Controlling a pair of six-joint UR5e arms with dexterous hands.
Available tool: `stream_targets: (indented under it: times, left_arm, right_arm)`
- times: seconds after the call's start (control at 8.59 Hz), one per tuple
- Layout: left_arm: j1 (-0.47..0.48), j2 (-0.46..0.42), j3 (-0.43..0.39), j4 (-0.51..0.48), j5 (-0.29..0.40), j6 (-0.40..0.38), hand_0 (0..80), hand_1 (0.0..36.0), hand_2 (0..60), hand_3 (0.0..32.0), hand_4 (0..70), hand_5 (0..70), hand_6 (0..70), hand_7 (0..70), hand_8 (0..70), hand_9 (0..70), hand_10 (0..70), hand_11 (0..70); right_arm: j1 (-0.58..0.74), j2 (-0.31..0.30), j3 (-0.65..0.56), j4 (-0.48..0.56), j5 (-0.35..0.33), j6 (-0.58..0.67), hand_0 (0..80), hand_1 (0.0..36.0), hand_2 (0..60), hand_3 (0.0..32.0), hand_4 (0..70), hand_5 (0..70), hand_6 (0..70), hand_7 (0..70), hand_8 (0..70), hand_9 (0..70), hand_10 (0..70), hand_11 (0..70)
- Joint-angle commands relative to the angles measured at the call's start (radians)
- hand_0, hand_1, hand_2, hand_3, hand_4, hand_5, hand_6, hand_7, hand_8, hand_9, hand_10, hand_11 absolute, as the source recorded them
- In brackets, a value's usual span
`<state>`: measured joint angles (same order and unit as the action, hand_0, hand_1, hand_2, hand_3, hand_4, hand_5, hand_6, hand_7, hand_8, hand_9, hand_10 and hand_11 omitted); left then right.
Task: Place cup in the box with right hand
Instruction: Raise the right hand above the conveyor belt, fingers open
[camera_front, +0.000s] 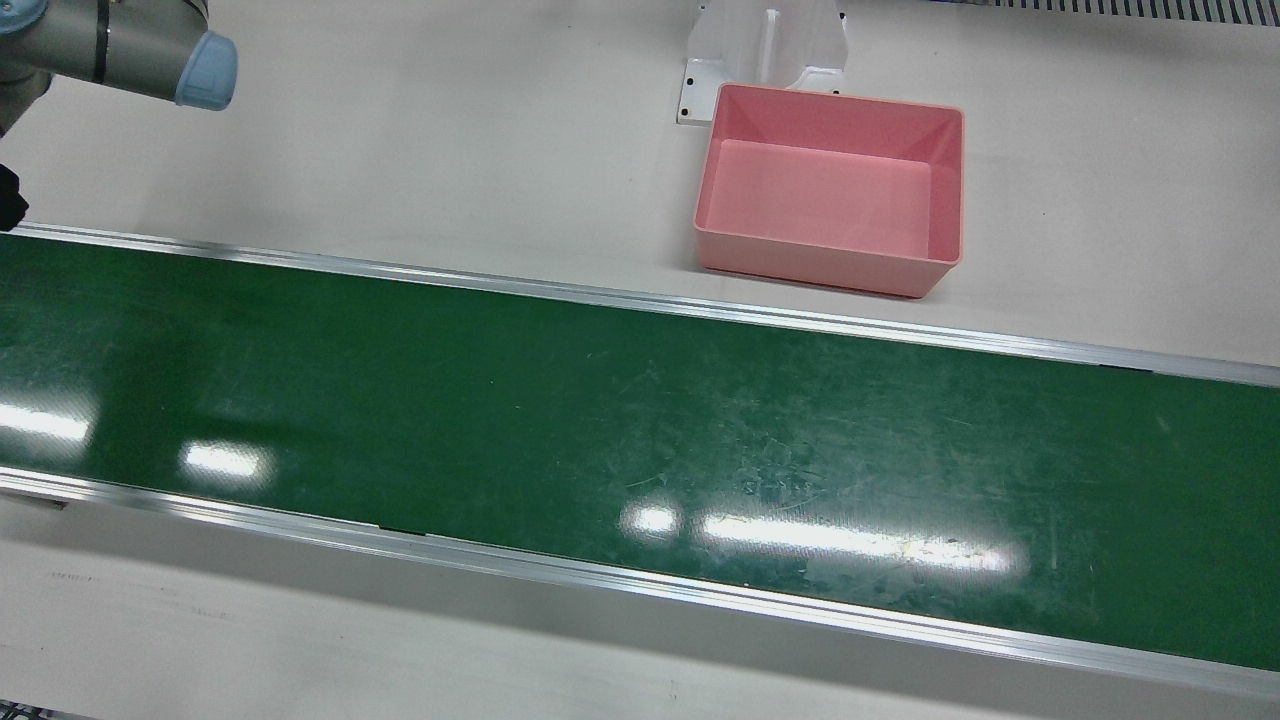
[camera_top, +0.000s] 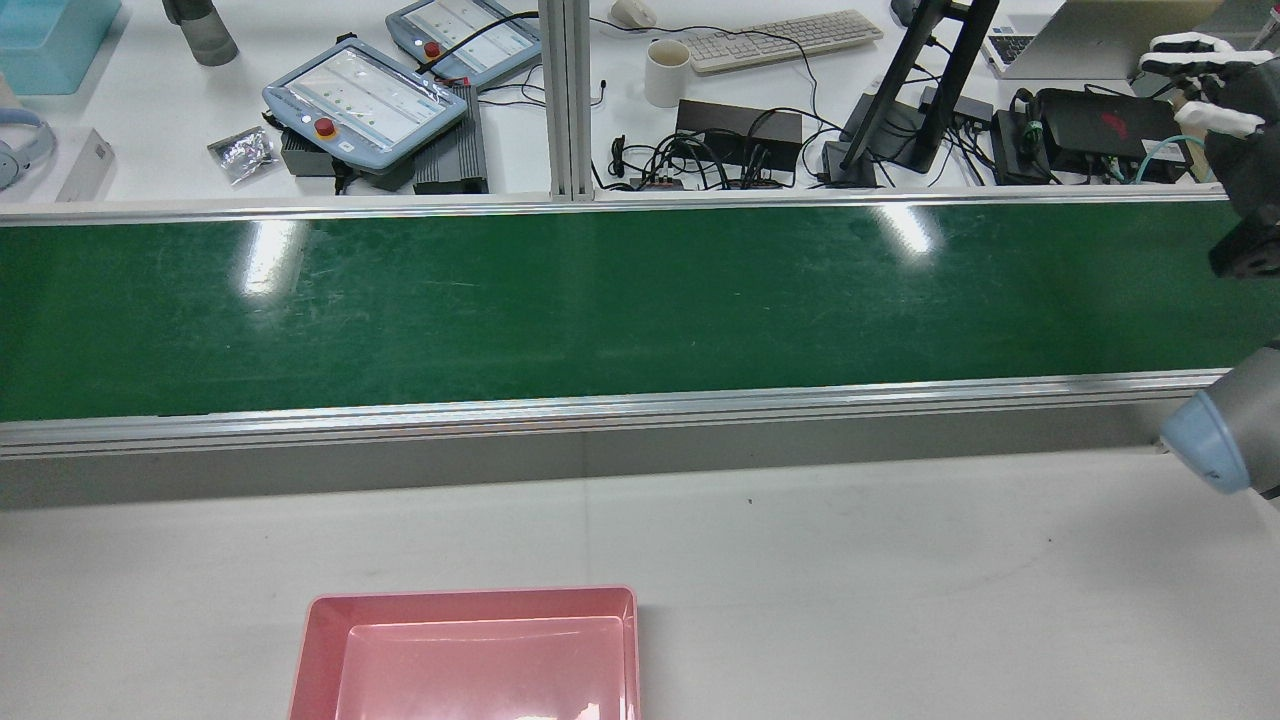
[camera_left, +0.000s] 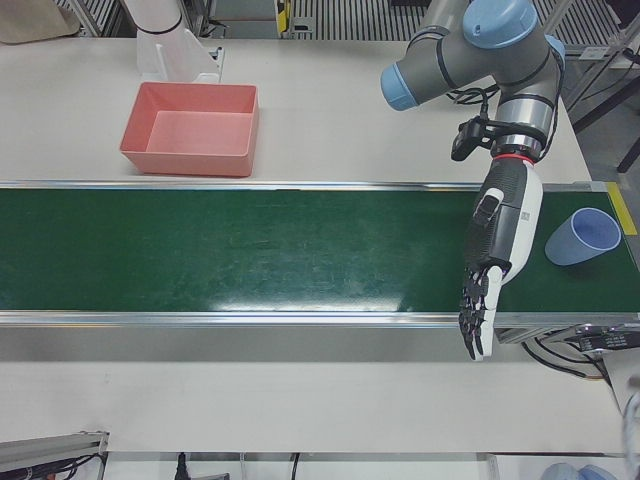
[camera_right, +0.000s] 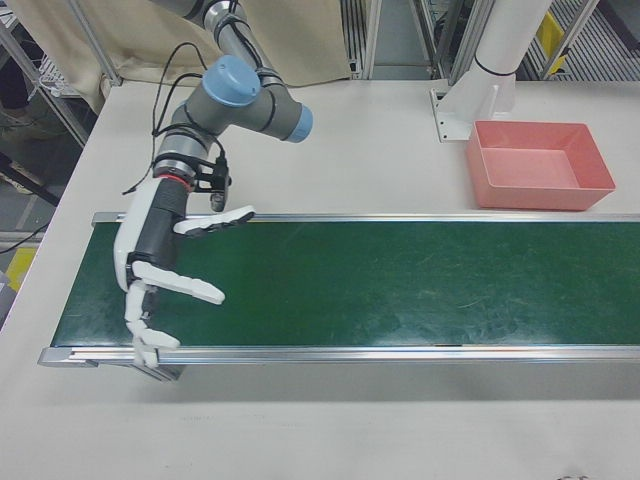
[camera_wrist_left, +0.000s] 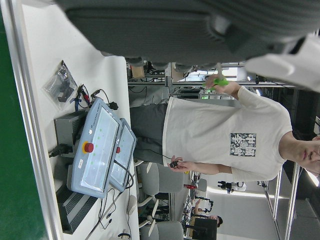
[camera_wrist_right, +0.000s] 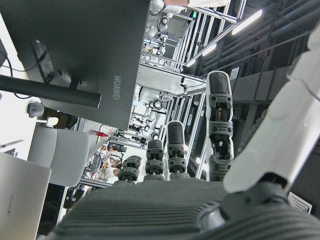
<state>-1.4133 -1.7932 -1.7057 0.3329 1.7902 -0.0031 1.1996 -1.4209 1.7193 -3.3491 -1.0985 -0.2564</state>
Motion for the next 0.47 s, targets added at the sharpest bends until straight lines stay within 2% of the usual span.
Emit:
stream_targets:
  times: [0.0, 0.12, 0.35]
  left_arm:
    - [-0.001, 0.0, 0.0, 0.0, 0.0, 0.0, 0.0, 0.0, 0.0, 0.0, 0.0, 0.0, 0.0, 0.0, 0.0, 0.0, 0.0, 0.0]
    - [0.0, 0.0, 0.0, 0.0, 0.0, 0.0, 0.0, 0.0, 0.0, 0.0, 0.0, 0.0, 0.0, 0.0, 0.0, 0.0, 0.0, 0.0]
    - [0.0, 0.0, 0.0, 0.0, 0.0, 0.0, 0.0, 0.0, 0.0, 0.0, 0.0, 0.0, 0.0, 0.0, 0.0, 0.0, 0.0, 0.0]
  right_arm:
    - [-0.267, 0.125, 0.108, -0.166, 0.207, -0.029, 47.4, 3.1, 0.0, 0.0, 65.8, 2.1, 10.2, 42.3, 10.1, 16.5, 5.8, 8.2]
    - [-0.331, 0.158, 0.149, -0.217, 0.285, -0.058, 47.4, 2.8, 0.0, 0.0, 64.1, 2.1, 9.9, 40.7, 9.8, 15.9, 5.5, 7.8]
    - [-0.446, 0.175, 0.2, -0.234, 0.467, -0.124, 47.4, 4.1, 0.0, 0.0, 63.7, 2.0, 9.6, 40.6, 9.2, 15.6, 4.8, 6.9]
